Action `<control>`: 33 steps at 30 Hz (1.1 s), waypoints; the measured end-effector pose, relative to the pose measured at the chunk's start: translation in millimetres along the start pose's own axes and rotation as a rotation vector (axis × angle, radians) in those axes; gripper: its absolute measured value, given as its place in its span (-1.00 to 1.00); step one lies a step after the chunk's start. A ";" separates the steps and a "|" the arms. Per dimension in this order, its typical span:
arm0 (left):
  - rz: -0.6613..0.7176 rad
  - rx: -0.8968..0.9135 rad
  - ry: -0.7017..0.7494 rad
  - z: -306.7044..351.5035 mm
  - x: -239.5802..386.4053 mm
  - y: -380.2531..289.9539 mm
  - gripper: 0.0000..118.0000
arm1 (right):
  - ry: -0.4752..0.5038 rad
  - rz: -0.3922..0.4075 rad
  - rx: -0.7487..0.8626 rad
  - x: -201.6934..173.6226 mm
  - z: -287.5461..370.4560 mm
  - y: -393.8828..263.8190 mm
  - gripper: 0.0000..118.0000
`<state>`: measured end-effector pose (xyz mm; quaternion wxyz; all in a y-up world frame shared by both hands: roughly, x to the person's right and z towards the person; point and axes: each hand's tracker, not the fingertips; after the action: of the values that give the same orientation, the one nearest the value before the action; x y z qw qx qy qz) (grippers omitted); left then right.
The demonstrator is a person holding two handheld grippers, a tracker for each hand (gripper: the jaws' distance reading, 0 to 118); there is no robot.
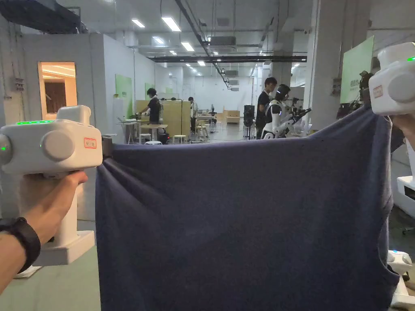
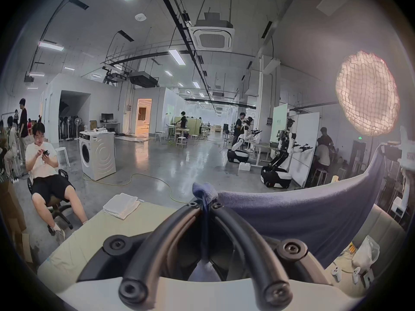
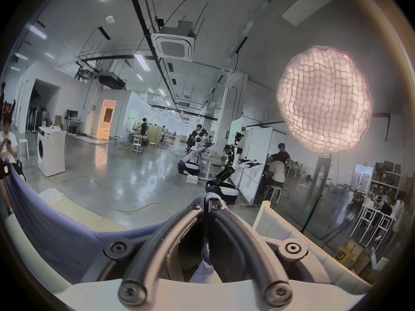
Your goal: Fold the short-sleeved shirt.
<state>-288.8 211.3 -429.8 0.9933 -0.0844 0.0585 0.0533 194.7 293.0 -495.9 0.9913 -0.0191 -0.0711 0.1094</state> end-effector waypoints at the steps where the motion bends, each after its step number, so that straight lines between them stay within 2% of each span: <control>1: -0.015 0.006 0.000 -3.2 0.8 -1.4 -0.92 | 0.019 -0.061 0.012 0.5 -0.3 0.7 -0.95; 2: -0.021 -0.004 0.003 -6.8 1.3 -3.3 -0.92 | 0.036 -0.083 0.018 0.2 -0.7 -1.5 -0.95; 6: 0.003 -0.050 -0.015 -21.1 -1.2 -34.9 -0.92 | 0.046 -0.061 -0.019 -10.1 -5.1 -29.9 -0.95; 10: 0.050 -0.168 -0.031 -37.9 -7.3 -102.1 -0.92 | 0.109 -0.089 -0.106 -18.2 -9.7 -98.3 -0.95; 15: 0.089 -0.260 -0.063 -31.8 -11.9 -183.6 -0.92 | 0.144 -0.123 -0.211 -18.9 5.3 -185.6 -0.95; 17: 0.079 -0.261 -0.076 -16.7 -14.3 -207.9 -0.92 | 0.156 -0.167 -0.222 -11.1 24.4 -214.7 -0.95; 23: 0.099 -0.281 -0.143 54.3 -32.2 -265.8 -0.92 | 0.191 -0.155 -0.247 20.7 114.7 -284.0 -0.95; 28: 0.099 -0.315 -0.161 130.6 -38.2 -331.7 -0.92 | 0.212 -0.187 -0.288 40.9 200.8 -339.1 -0.95; 30: 0.153 -0.348 -0.182 157.8 -43.1 -359.4 -0.92 | 0.202 -0.202 -0.290 45.5 233.2 -362.9 -0.95; 33: 0.151 -0.364 -0.171 197.7 -45.8 -396.0 -0.92 | 0.205 -0.254 -0.319 52.4 277.6 -398.6 -0.95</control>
<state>-267.0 -146.8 -166.7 0.9562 -0.2531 -0.0306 0.1442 290.3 -78.1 -192.8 0.9836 -0.1773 0.0117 -0.0314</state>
